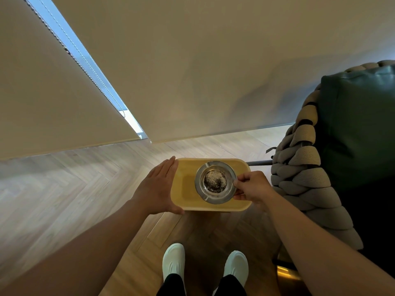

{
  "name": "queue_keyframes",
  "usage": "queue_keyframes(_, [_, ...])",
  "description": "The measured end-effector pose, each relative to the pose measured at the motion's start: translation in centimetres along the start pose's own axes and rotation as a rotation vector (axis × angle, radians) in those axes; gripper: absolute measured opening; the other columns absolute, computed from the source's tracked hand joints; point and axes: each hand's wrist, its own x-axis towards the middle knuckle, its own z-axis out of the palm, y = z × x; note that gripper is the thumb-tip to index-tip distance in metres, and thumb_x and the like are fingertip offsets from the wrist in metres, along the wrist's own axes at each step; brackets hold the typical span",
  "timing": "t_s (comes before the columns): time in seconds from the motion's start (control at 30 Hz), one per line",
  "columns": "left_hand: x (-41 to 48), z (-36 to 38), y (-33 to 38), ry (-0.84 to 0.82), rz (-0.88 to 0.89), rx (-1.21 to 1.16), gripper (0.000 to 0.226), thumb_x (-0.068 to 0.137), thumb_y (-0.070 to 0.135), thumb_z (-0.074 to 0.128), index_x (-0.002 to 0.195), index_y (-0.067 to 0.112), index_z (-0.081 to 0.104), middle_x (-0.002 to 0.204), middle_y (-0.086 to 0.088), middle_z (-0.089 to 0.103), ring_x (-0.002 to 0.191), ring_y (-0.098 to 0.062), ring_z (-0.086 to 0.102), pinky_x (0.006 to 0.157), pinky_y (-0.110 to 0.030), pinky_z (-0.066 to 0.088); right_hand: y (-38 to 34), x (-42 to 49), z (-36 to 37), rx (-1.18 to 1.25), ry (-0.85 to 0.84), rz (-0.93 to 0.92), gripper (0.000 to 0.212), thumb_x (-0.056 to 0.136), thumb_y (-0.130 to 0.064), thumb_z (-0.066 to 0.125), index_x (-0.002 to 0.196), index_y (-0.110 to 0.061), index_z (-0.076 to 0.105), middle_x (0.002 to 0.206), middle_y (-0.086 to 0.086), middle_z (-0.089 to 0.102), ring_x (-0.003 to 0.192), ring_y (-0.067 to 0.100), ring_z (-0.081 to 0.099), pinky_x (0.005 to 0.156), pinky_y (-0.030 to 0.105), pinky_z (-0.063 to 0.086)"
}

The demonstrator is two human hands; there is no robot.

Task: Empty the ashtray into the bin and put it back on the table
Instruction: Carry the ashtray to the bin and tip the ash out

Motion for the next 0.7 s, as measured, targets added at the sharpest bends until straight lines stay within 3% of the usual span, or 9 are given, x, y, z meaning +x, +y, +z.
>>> queue_keyframes(0.2, [0.3, 0.3, -0.2, -0.02, -0.022, 0.01, 0.157, 0.046, 0.093, 0.067, 0.161, 0.017, -0.007, 0.171, -0.005, -0.001, 0.158, -0.025, 0.004, 0.124, -0.039, 0.008, 0.1, 0.2, 0.2, 0.005, 0.023, -0.026, 0.015, 0.09, 0.006, 0.063, 0.081, -0.006, 0.061, 0.081, 0.019, 0.065, 0.064, 0.026, 0.067, 0.047, 0.03, 0.057])
queue_keyframes(0.33, [0.5, 0.1, -0.2, -0.028, -0.037, 0.036, 0.157, 0.047, 0.088, 0.073, 0.161, 0.015, -0.007, 0.171, -0.005, 0.001, 0.157, -0.028, 0.005, 0.124, -0.042, 0.013, 0.2, 0.2, 0.4, -0.093, 0.044, -0.101, 0.015, 0.088, 0.004, 0.067, 0.081, -0.009, 0.064, 0.085, 0.019, 0.069, 0.072, 0.03, 0.072, 0.065, 0.042, 0.063])
queue_keyframes(0.47, [0.7, 0.0, -0.2, -0.036, -0.04, 0.061, 0.157, 0.047, 0.085, 0.075, 0.16, 0.013, -0.008, 0.17, -0.007, 0.003, 0.156, -0.03, 0.005, 0.124, -0.043, 0.014, 0.1, -0.2, 0.6, -0.235, 0.12, -0.253, 0.016, 0.085, -0.004, 0.072, 0.077, -0.016, 0.067, 0.083, 0.011, 0.071, 0.069, 0.023, 0.073, 0.065, 0.032, 0.062])
queue_keyframes(0.57, [0.8, 0.0, -0.3, -0.041, -0.04, 0.061, 0.157, 0.047, 0.085, 0.075, 0.16, 0.014, -0.009, 0.169, -0.006, 0.003, 0.156, -0.029, 0.004, 0.124, -0.043, 0.014, 0.4, -0.9, 0.8, -0.473, 0.18, -0.574, 0.006, 0.085, -0.007, 0.072, 0.084, -0.013, 0.074, 0.078, 0.005, 0.072, 0.07, 0.018, 0.068, 0.067, 0.03, 0.058])
queue_keyframes(0.7, [0.8, 0.0, -0.3, -0.044, -0.038, 0.069, 0.156, 0.047, 0.087, 0.073, 0.16, 0.015, -0.008, 0.169, -0.006, 0.003, 0.156, -0.03, 0.006, 0.124, -0.044, 0.014, 2.2, -1.7, 1.1, -0.841, 0.212, -1.163, 0.014, 0.077, 0.004, 0.077, 0.089, 0.001, 0.075, 0.079, 0.013, 0.073, 0.068, 0.028, 0.068, 0.06, 0.039, 0.06])
